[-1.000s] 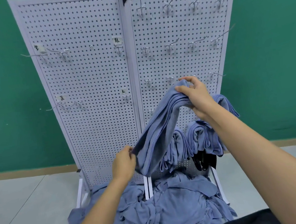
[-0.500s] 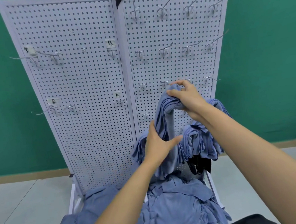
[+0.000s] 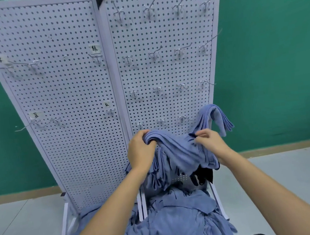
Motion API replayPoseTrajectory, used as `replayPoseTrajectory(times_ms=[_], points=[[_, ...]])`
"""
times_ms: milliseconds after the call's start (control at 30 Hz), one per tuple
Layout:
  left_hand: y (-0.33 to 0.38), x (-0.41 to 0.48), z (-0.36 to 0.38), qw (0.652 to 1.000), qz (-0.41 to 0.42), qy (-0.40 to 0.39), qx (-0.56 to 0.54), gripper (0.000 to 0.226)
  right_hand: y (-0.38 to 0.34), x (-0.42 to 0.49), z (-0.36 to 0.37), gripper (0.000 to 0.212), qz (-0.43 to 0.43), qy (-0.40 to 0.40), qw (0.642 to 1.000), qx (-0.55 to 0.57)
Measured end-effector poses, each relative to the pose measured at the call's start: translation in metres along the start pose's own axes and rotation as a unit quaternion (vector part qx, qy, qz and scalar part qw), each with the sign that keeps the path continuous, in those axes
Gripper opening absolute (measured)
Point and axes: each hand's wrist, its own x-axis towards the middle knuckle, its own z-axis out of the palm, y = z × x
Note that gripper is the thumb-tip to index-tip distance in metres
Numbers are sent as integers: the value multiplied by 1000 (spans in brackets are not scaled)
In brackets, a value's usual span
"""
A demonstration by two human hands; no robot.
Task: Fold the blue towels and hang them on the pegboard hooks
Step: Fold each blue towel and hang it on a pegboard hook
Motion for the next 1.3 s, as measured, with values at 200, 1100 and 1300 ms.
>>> replayPoseTrajectory(times_ms=[200, 1100, 1300], points=[[41, 6, 38, 999, 7, -23, 36, 20, -1, 7, 20, 56, -135, -116, 979, -97], [23, 97, 180, 997, 2, -58, -50, 24, 25, 137, -1, 26, -129, 144, 941, -279], [3, 76, 183, 997, -12, -61, -37, 54, 52, 127, 5, 35, -113, 145, 934, -305]])
